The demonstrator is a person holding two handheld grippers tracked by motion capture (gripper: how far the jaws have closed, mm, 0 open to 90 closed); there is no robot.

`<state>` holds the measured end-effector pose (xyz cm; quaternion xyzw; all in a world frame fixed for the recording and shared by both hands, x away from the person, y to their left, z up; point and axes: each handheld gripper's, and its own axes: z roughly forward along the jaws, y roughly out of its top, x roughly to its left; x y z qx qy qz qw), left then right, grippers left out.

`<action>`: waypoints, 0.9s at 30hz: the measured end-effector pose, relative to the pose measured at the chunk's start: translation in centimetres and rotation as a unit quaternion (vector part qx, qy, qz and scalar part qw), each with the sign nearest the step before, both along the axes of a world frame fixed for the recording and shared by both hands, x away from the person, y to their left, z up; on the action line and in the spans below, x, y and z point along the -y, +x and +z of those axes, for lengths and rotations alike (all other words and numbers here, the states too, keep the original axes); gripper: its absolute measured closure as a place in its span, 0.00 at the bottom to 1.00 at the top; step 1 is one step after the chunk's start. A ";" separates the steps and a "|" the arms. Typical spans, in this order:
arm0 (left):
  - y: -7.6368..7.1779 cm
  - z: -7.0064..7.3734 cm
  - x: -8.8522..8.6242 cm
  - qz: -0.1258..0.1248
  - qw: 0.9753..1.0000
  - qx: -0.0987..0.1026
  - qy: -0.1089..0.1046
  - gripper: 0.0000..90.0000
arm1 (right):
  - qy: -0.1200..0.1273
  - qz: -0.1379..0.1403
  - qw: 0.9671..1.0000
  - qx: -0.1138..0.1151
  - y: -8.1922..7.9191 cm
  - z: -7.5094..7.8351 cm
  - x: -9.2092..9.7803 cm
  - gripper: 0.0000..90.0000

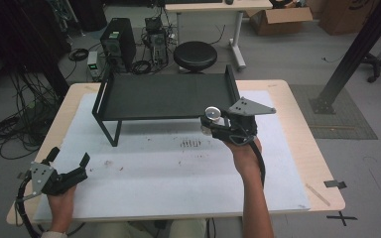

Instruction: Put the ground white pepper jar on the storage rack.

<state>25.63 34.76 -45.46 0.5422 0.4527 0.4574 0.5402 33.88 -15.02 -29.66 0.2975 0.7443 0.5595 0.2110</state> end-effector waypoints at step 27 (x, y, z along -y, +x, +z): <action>0.1 0.0 0.0 -0.001 1.000 -0.003 0.003 0.01 | 0.010 0.025 1.000 0.010 3.7 2.8 -3.2 0.54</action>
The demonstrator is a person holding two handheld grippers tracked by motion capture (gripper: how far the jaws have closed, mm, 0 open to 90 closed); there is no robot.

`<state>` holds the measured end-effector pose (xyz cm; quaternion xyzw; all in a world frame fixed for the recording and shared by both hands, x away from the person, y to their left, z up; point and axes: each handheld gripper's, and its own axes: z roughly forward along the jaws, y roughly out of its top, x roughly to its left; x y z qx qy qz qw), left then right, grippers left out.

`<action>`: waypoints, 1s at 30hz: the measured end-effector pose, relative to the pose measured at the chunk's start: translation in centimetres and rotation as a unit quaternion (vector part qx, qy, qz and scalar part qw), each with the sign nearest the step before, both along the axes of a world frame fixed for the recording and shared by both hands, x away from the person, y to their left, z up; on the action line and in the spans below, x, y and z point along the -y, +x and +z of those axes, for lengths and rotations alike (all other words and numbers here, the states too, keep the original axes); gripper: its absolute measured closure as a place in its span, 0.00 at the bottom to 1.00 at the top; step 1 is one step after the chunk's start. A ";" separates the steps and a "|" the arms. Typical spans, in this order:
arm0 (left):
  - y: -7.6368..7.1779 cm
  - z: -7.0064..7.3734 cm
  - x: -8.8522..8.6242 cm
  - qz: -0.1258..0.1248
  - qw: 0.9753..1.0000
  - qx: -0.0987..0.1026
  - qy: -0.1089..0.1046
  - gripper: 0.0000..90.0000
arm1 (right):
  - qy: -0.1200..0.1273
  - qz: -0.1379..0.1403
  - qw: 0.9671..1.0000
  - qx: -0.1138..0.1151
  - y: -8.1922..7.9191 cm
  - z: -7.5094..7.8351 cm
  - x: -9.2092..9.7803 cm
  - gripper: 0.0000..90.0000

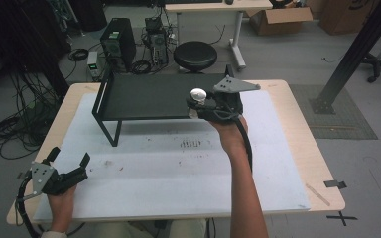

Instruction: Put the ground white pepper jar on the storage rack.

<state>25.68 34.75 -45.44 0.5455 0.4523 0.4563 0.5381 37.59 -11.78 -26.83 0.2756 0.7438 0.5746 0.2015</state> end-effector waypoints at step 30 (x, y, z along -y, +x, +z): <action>0.0 0.0 -0.1 -0.003 1.000 0.000 -0.002 0.01 | -0.041 0.007 0.999 -0.006 6.8 1.2 -7.0 0.54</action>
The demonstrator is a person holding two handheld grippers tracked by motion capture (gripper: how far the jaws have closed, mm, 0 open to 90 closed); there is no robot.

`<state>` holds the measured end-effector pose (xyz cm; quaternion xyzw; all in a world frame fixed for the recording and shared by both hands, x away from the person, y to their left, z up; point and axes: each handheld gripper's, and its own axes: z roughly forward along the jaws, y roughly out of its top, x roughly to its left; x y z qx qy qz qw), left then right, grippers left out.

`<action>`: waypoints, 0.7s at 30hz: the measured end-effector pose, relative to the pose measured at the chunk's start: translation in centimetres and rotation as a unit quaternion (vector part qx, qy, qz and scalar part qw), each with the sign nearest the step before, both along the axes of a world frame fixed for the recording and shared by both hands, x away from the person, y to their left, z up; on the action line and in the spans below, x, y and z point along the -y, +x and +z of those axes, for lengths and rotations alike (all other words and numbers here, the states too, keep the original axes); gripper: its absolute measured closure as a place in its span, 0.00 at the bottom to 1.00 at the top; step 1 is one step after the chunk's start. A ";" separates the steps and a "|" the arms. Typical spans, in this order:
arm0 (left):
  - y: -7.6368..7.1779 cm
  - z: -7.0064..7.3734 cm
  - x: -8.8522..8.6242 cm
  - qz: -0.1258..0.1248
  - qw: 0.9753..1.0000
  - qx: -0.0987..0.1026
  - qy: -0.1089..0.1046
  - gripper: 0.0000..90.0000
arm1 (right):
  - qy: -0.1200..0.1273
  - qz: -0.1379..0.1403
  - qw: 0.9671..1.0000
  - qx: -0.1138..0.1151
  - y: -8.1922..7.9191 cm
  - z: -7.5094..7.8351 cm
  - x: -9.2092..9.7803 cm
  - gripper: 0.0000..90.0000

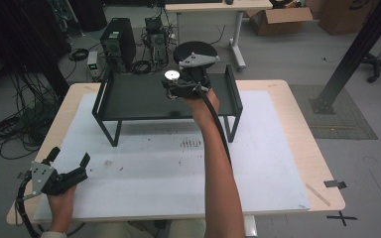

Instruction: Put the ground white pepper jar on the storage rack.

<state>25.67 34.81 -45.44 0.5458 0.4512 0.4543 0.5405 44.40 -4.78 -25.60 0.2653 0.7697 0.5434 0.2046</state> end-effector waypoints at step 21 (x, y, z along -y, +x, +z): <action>0.0 0.0 0.0 -0.002 1.000 0.001 -0.003 0.01 | -0.005 -0.025 0.999 -0.020 2.5 -2.1 -1.7 0.54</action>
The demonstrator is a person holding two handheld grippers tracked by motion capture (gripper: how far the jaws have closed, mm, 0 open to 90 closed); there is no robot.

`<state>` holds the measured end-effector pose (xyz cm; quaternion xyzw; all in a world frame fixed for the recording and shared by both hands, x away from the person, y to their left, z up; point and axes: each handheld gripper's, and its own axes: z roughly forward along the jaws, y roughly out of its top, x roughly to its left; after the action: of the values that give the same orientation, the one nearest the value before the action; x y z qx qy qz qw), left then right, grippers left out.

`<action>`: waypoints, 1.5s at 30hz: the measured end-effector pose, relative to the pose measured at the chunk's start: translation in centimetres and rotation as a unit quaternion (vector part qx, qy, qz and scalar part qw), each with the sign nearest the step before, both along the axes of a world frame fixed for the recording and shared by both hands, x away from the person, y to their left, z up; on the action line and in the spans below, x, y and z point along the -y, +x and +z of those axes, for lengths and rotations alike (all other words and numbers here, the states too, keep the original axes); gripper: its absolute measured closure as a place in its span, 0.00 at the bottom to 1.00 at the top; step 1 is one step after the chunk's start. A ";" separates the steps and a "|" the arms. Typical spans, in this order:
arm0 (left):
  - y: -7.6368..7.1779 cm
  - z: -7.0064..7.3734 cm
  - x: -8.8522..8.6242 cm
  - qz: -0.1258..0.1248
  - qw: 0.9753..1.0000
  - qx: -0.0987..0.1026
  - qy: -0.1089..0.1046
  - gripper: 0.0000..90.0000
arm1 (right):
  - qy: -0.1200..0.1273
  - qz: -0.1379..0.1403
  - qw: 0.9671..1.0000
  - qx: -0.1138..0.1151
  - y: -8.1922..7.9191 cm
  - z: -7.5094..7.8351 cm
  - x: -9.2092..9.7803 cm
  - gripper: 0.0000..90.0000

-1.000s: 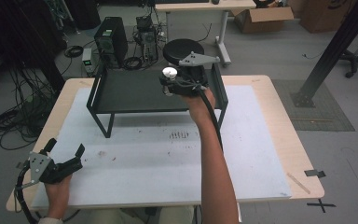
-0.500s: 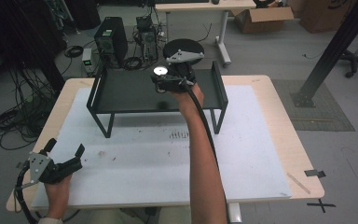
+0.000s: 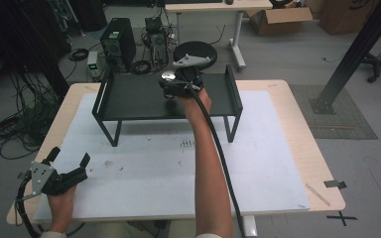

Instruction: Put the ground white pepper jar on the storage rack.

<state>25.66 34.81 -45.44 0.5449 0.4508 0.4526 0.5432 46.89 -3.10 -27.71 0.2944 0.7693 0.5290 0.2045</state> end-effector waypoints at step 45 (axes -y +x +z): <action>0.0 0.0 0.0 0.000 1.000 0.002 -0.001 0.01 | -0.008 -0.010 0.999 -0.029 1.5 -1.3 -1.0 0.39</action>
<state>25.65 34.86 -45.45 0.5436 0.4505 0.4532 0.5442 48.36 -2.10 -29.03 0.3156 0.7763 0.5118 0.1893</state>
